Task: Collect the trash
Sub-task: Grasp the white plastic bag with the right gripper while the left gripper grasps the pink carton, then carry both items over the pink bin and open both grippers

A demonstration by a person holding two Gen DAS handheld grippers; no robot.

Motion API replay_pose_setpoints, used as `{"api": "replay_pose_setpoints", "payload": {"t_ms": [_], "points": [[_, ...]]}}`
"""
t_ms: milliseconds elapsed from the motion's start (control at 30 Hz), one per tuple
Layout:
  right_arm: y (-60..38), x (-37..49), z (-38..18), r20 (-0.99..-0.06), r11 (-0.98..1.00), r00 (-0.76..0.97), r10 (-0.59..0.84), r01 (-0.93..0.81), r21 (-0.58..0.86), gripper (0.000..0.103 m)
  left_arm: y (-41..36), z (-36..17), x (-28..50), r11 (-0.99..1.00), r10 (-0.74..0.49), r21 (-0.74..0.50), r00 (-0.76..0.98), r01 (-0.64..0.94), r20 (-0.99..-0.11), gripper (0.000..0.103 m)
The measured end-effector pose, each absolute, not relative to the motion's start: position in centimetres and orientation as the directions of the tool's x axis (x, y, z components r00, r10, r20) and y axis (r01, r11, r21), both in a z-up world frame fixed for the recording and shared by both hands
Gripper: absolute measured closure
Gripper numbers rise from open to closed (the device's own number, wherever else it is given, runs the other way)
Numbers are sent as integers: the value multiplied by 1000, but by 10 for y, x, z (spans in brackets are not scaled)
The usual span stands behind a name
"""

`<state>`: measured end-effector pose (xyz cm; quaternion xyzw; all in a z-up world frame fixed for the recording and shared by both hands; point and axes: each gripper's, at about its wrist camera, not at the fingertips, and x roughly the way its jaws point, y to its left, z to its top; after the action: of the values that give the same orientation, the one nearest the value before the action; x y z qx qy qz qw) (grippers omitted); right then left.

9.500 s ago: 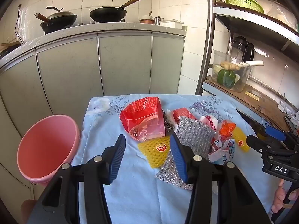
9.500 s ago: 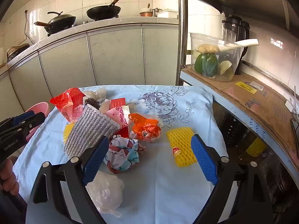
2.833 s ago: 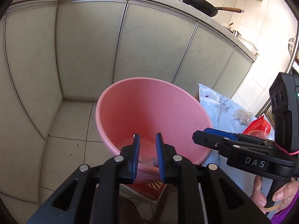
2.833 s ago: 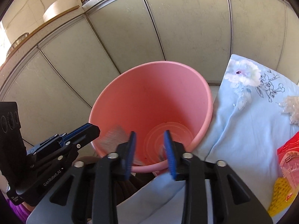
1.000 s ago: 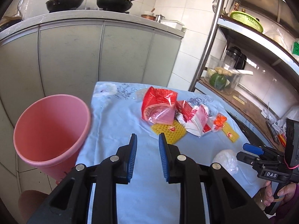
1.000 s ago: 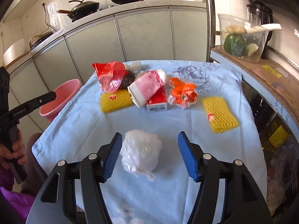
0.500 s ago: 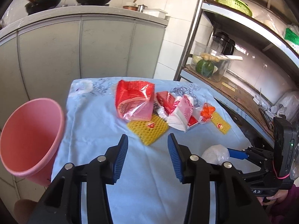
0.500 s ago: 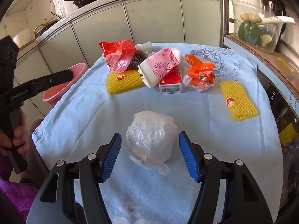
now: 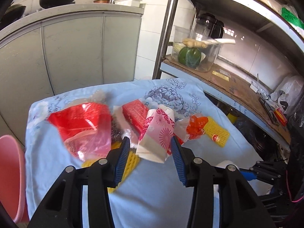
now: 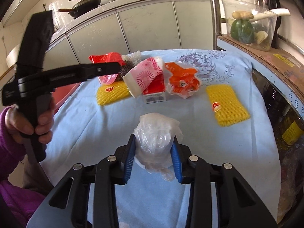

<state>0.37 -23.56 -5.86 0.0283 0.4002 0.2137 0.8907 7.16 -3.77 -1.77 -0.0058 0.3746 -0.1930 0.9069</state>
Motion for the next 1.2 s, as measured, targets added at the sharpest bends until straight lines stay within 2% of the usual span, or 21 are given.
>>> {"api": "replay_pose_setpoints", "payload": {"t_ms": [300,567,667,833,1200], "points": [[-247,9,-65,-703,910,585,405,-337,243,67,-53,-43,111,925,-350,-164,608,342,-713,60],[-247,10,-67,-702,912,588,402,-330,245,67,-57,-38,94,914,-385,-191,618,358,-685,90],[-246,9,-65,-700,911,590,403,-330,246,67,-56,-34,83,908,-401,-198,626,370,-669,97],[-242,2,-59,-688,911,604,401,-338,235,67,-53,-19,61,897,-429,-218,646,384,-631,97],[-226,-9,-45,-663,904,625,411,-372,211,67,-39,9,6,908,-406,-155,732,389,-547,97]]}}
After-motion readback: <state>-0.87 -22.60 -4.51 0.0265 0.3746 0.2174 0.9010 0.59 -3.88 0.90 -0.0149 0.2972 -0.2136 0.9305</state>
